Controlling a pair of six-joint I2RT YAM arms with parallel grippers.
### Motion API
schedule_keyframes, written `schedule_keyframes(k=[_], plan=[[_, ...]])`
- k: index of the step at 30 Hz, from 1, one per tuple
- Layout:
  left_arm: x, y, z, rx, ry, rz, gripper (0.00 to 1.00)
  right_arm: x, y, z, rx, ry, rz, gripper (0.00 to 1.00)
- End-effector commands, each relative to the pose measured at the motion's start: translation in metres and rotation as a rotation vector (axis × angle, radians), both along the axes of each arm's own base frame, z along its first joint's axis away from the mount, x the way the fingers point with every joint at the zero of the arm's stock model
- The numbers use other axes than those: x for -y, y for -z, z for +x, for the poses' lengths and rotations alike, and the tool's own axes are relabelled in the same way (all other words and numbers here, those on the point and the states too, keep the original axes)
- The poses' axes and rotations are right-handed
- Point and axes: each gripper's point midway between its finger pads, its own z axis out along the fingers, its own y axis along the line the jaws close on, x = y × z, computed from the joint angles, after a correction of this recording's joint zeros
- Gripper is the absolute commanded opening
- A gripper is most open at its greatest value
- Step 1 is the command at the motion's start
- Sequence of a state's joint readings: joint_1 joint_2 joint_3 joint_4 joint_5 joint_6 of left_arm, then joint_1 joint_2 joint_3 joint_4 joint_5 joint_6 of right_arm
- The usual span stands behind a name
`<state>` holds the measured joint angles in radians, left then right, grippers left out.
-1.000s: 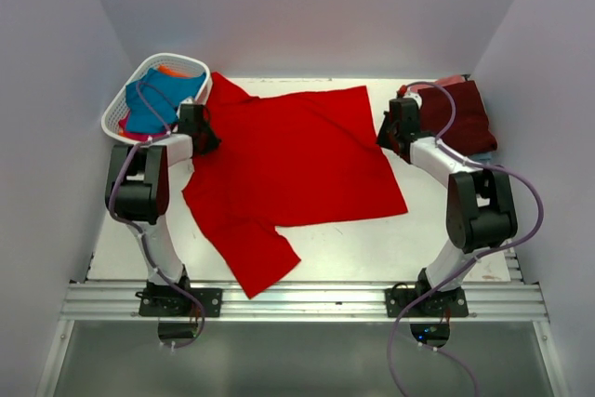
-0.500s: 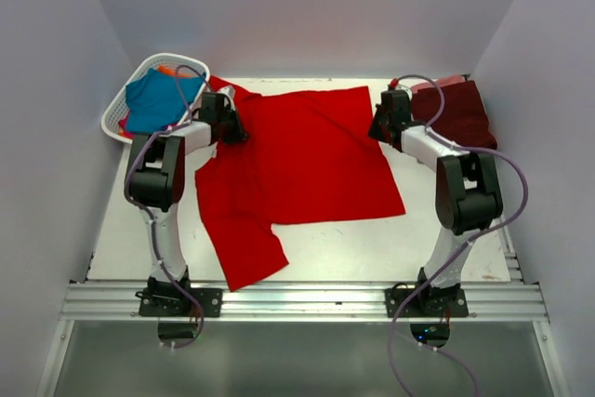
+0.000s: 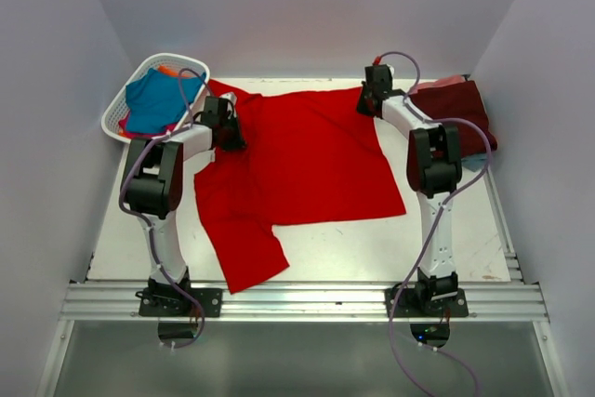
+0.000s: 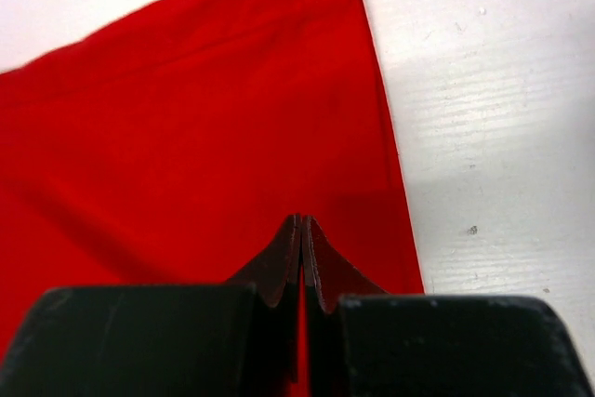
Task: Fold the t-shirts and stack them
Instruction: Flatten the tshirt out
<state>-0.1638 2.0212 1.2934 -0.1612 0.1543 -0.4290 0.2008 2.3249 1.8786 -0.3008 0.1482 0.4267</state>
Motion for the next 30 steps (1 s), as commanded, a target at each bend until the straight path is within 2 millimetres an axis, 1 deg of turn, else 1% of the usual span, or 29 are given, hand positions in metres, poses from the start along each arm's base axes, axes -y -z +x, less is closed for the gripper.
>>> schedule_keyframes(k=[1, 3, 6, 8, 9, 10, 11, 12, 13, 14, 16, 17, 19, 20, 21, 22, 23, 26, 27, 28, 29, 30], plan=[[-0.015, 0.018, -0.025, -0.097, -0.012, 0.065, 0.00, 0.007, 0.009, -0.001, -0.051, 0.016, -0.043, 0.00], [-0.015, 0.017, -0.024, -0.096, -0.015, 0.064, 0.00, 0.008, 0.015, -0.001, -0.066, 0.028, -0.050, 0.00], [-0.016, 0.016, -0.024, -0.093, -0.020, 0.068, 0.00, 0.017, 0.020, -0.003, -0.081, 0.057, -0.069, 0.00], [-0.017, 0.014, -0.024, -0.088, -0.027, 0.074, 0.00, 0.026, 0.028, -0.006, -0.109, 0.087, -0.093, 0.00], [-0.017, 0.013, -0.023, -0.084, -0.028, 0.071, 0.00, 0.029, 0.026, -0.003, -0.107, 0.102, -0.100, 0.00], [-0.017, 0.012, -0.023, -0.084, -0.028, 0.071, 0.00, 0.037, 0.029, -0.006, -0.126, 0.123, -0.115, 0.00], [-0.018, 0.012, -0.023, -0.083, -0.029, 0.075, 0.00, 0.043, 0.029, -0.003, -0.125, 0.147, -0.133, 0.00], [-0.017, 0.012, -0.023, -0.083, -0.028, 0.074, 0.00, 0.046, 0.031, -0.002, -0.132, 0.170, -0.122, 0.00], [-0.018, 0.013, -0.024, -0.085, -0.028, 0.077, 0.00, 0.054, 0.034, -0.003, -0.153, 0.187, -0.122, 0.00], [-0.018, 0.015, -0.024, -0.088, -0.028, 0.081, 0.00, 0.053, 0.033, 0.003, -0.145, 0.200, -0.116, 0.00], [-0.019, 0.016, -0.025, -0.092, -0.028, 0.083, 0.00, 0.060, 0.036, 0.004, -0.164, 0.220, -0.119, 0.00], [-0.019, 0.015, -0.024, -0.090, -0.027, 0.085, 0.00, 0.060, 0.036, 0.010, -0.157, 0.224, -0.114, 0.00], [-0.019, 0.017, -0.024, -0.091, -0.027, 0.086, 0.00, 0.063, 0.037, 0.012, -0.167, 0.232, -0.109, 0.00], [-0.019, 0.016, -0.024, -0.090, -0.027, 0.085, 0.00, 0.064, 0.031, 0.019, -0.149, 0.243, -0.099, 0.00], [-0.019, 0.017, -0.024, -0.093, -0.027, 0.086, 0.00, 0.069, 0.036, 0.018, -0.161, 0.255, -0.103, 0.00], [-0.020, 0.018, -0.024, -0.096, -0.027, 0.086, 0.00, 0.071, 0.037, 0.020, -0.157, 0.262, -0.102, 0.00], [-0.020, 0.018, -0.024, -0.094, -0.027, 0.086, 0.00, 0.073, 0.032, 0.024, -0.142, 0.271, -0.097, 0.00], [-0.019, 0.020, -0.025, -0.099, -0.025, 0.084, 0.00, 0.079, 0.029, 0.030, -0.118, 0.298, -0.103, 0.00], [-0.019, 0.019, -0.026, -0.099, -0.023, 0.084, 0.00, 0.078, 0.018, 0.036, -0.077, 0.301, -0.090, 0.00], [-0.019, 0.018, -0.025, -0.094, -0.024, 0.084, 0.00, 0.077, 0.026, 0.033, -0.083, 0.290, -0.084, 0.00], [-0.018, 0.017, -0.025, -0.093, -0.025, 0.082, 0.00, 0.077, 0.021, 0.034, -0.051, 0.283, -0.079, 0.00], [-0.018, 0.016, -0.026, -0.090, -0.025, 0.082, 0.00, 0.071, -0.002, 0.056, 0.093, 0.271, -0.039, 0.00]])
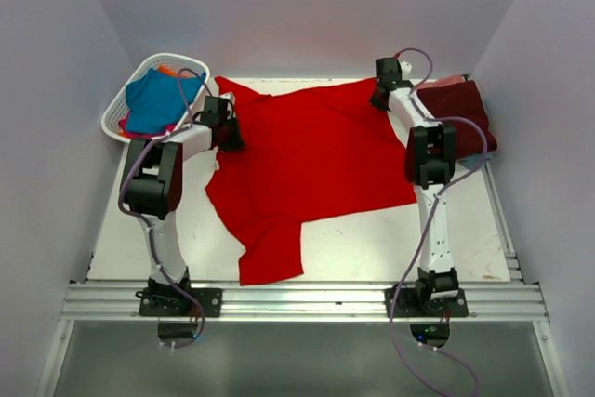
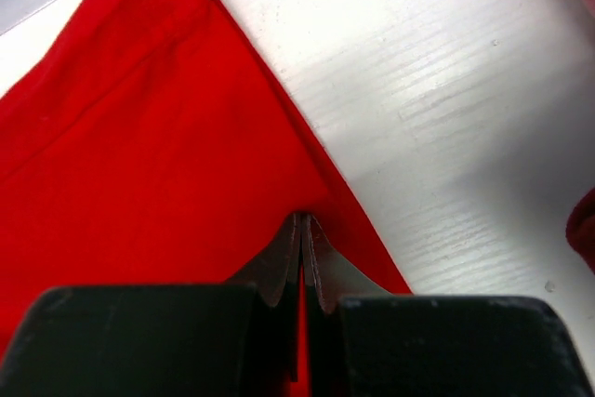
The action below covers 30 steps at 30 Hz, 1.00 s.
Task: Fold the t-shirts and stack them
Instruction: Flatten the tshirt out
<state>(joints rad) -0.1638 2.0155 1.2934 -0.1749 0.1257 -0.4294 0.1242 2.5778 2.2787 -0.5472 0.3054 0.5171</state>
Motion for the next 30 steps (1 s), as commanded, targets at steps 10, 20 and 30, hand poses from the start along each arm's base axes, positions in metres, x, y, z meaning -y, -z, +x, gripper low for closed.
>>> schedule_keyframes(k=[10, 20, 30], plan=[[0.005, -0.059, -0.011, 0.160, 0.035, -0.022, 0.00, -0.025, -0.210, -0.042, 0.788, -0.135, 0.074, 0.00], [-0.016, -0.077, -0.021, 0.144, -0.120, 0.080, 0.00, -0.064, -0.199, -0.101, 0.586, -0.230, 0.149, 0.00], [-0.072, -0.031, 0.005, 0.076, -0.345, 0.129, 0.00, -0.130, -0.121, -0.153, 0.341, -0.476, 0.166, 0.00]])
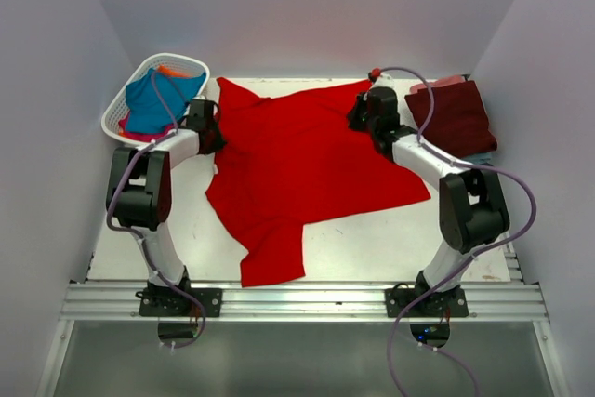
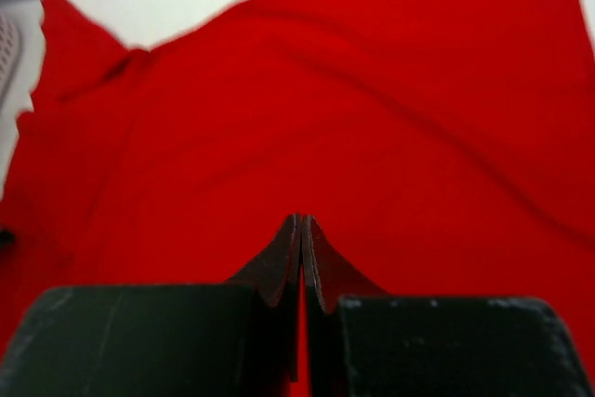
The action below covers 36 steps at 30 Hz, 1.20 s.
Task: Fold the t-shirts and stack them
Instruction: Flatten the tshirt out
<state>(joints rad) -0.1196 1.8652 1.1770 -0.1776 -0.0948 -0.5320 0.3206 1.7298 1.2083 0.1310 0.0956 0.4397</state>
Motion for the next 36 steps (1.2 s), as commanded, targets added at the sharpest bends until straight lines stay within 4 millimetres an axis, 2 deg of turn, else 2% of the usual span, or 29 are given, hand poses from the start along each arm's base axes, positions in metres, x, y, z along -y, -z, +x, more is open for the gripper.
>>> schedule_keyframes(k=[1, 4, 5, 6, 7, 9, 13, 14, 16, 17, 20, 22, 23, 25, 26, 28, 29, 31, 32, 33, 34, 36], plan=[[-0.014, -0.010, 0.023, 0.040, -0.084, 0.034, 0.00, -0.011, 0.029, -0.023, -0.082, -0.072, -0.034, 0.00], [-0.012, -0.001, 0.026, 0.024, -0.079, 0.027, 0.00, -0.010, 0.038, -0.026, -0.115, -0.071, -0.042, 0.00], [-0.010, 0.005, 0.027, 0.012, -0.073, 0.021, 0.00, -0.012, 0.050, -0.029, -0.162, -0.083, -0.047, 0.00], [-0.009, 0.009, 0.027, 0.005, -0.069, 0.018, 0.00, -0.016, 0.055, -0.028, -0.183, -0.096, -0.045, 0.00], [-0.004, 0.011, 0.027, 0.002, -0.050, -0.002, 0.00, -0.022, 0.050, -0.023, -0.174, -0.109, -0.038, 0.00], [0.005, 0.020, 0.029, 0.012, -0.004, -0.039, 0.00, -0.031, 0.063, -0.029, -0.226, -0.127, -0.067, 0.00], [0.044, 0.032, 0.033, 0.013, 0.175, -0.177, 0.00, -0.050, 0.061, -0.027, -0.230, -0.146, -0.095, 0.00], [0.051, 0.044, 0.030, -0.019, 0.199, -0.190, 0.00, -0.056, 0.062, -0.029, -0.233, -0.158, -0.105, 0.00], [0.066, 0.045, 0.033, -0.017, 0.273, -0.221, 0.00, -0.060, 0.070, -0.028, -0.263, -0.162, -0.116, 0.00], [0.074, 0.056, 0.027, -0.056, 0.291, -0.221, 0.00, -0.063, 0.072, -0.029, -0.273, -0.162, -0.114, 0.00], [0.073, 0.060, 0.022, -0.097, 0.269, -0.161, 0.00, -0.072, 0.084, -0.031, -0.313, -0.186, -0.103, 0.00], [0.058, 0.059, 0.015, -0.112, 0.186, -0.084, 0.00, -0.077, 0.090, -0.033, -0.322, -0.207, -0.077, 0.00], [0.055, 0.040, 0.016, -0.071, 0.167, -0.071, 0.00, -0.088, 0.086, -0.035, -0.309, -0.255, -0.040, 0.00], [0.045, 0.023, 0.013, -0.021, 0.109, -0.050, 0.00, -0.103, 0.084, -0.040, -0.304, -0.324, 0.001, 0.00], [0.041, 0.001, 0.008, 0.035, 0.091, -0.048, 0.00, -0.114, 0.080, -0.045, -0.301, -0.374, 0.035, 0.00], [0.027, -0.018, 0.003, 0.084, 0.026, -0.015, 0.00, -0.126, 0.072, -0.045, -0.281, -0.418, 0.055, 0.00], [0.022, -0.037, -0.001, 0.120, 0.005, -0.003, 0.00, -0.134, 0.073, -0.048, -0.289, -0.442, 0.058, 0.00], [0.004, -0.053, -0.002, 0.149, -0.071, 0.056, 0.00, -0.148, 0.064, -0.050, -0.293, -0.497, 0.064, 0.00], [-0.001, -0.061, -0.005, 0.157, -0.089, 0.071, 0.00, -0.158, 0.070, -0.057, -0.320, -0.531, 0.066, 0.00], [-0.007, -0.067, -0.004, 0.164, -0.112, 0.083, 0.00, -0.168, 0.067, -0.061, -0.324, -0.573, 0.085, 0.00], [-0.018, -0.071, -0.003, 0.168, -0.148, 0.109, 0.01, -0.176, 0.060, -0.060, -0.313, -0.588, 0.094, 0.00], [-0.025, -0.072, -0.002, 0.167, -0.161, 0.112, 0.01, -0.194, 0.062, -0.068, -0.329, -0.641, 0.117, 0.00]])
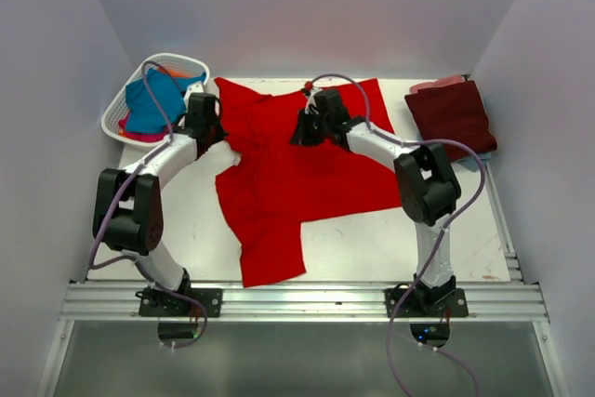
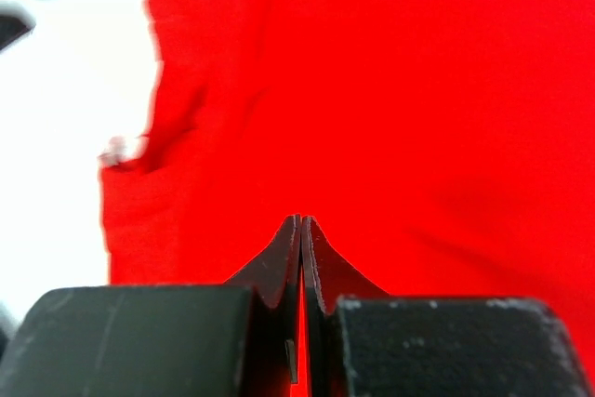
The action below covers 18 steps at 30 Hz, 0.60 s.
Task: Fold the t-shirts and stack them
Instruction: Flatten the tshirt out
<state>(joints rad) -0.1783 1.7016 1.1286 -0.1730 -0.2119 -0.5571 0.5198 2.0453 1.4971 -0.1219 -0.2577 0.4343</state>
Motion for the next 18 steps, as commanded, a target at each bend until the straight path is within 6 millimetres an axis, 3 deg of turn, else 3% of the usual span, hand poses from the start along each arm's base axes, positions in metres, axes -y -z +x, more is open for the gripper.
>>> schedule_keyframes(k=[1, 7, 8, 14, 18], plan=[[-0.037, -0.018, 0.009, 0.036, -0.134, 0.046, 0.01, -0.047, -0.024, -0.018, -0.025, -0.154, 0.118, 0.00], [-0.046, 0.023, 0.032, -0.055, -0.110, -0.017, 0.00, -0.091, -0.014, -0.035, -0.083, -0.257, 0.135, 0.00], [-0.045, 0.040, 0.036, -0.083, -0.103, -0.020, 0.00, -0.097, -0.012, -0.040, -0.092, -0.267, 0.127, 0.00], [-0.039, 0.075, 0.056, -0.132, -0.079, -0.061, 0.00, -0.111, 0.015, -0.048, -0.146, -0.280, 0.098, 0.00], [-0.035, 0.088, 0.050, -0.146, -0.066, -0.097, 0.00, -0.108, 0.039, -0.041, -0.172, -0.244, 0.044, 0.00]])
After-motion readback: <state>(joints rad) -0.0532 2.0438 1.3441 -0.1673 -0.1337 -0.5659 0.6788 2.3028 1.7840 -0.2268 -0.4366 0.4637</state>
